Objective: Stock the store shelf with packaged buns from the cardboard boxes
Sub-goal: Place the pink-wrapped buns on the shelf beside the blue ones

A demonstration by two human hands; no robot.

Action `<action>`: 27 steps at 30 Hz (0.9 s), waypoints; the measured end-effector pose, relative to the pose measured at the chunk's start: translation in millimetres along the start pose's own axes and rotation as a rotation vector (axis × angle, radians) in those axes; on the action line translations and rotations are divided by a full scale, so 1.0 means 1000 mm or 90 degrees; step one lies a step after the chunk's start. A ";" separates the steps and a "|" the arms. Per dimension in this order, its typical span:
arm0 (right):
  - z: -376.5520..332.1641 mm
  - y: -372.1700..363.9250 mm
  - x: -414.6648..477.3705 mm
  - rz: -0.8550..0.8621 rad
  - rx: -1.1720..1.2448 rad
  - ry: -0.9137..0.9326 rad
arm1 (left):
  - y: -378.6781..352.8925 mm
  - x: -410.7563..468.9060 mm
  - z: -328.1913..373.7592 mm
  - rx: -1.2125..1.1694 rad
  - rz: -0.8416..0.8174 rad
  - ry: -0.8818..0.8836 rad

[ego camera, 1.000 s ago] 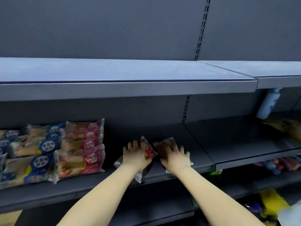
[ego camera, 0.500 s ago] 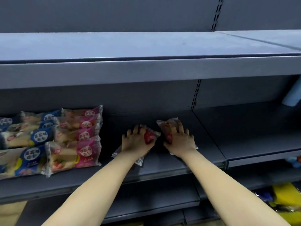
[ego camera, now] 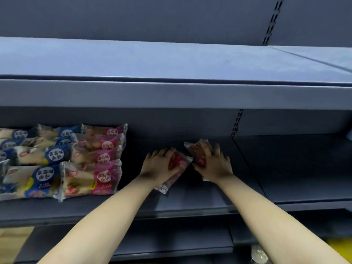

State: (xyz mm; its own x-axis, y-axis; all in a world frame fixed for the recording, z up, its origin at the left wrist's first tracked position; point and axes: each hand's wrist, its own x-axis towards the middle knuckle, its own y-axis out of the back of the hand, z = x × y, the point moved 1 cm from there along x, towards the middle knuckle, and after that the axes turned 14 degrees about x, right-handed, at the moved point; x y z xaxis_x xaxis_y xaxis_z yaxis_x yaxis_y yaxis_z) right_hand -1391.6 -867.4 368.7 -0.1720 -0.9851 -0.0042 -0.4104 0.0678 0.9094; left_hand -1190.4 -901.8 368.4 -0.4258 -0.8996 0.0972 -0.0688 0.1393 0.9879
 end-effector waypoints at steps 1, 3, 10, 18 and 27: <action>0.002 0.004 0.003 -0.003 0.009 -0.032 | 0.004 -0.004 -0.009 0.016 0.031 -0.004; 0.002 0.010 0.009 -0.025 0.036 -0.091 | 0.012 -0.012 -0.029 0.016 0.079 0.012; -0.048 0.025 0.029 0.058 -0.132 0.088 | 0.023 -0.053 -0.096 0.088 0.101 0.104; -0.139 -0.002 0.036 0.075 -0.174 0.295 | 0.012 -0.091 -0.106 0.103 0.080 0.169; -0.173 -0.044 0.045 0.064 -0.195 0.312 | -0.014 -0.105 -0.123 0.071 0.076 0.236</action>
State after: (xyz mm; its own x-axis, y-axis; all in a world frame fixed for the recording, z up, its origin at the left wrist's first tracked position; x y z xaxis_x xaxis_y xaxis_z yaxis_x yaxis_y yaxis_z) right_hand -1226.3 -942.2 400.0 0.2679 -0.9393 0.2142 -0.1230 0.1872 0.9746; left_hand -1033.7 -859.9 358.8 -0.0841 -0.9600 0.2670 -0.1449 0.2769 0.9499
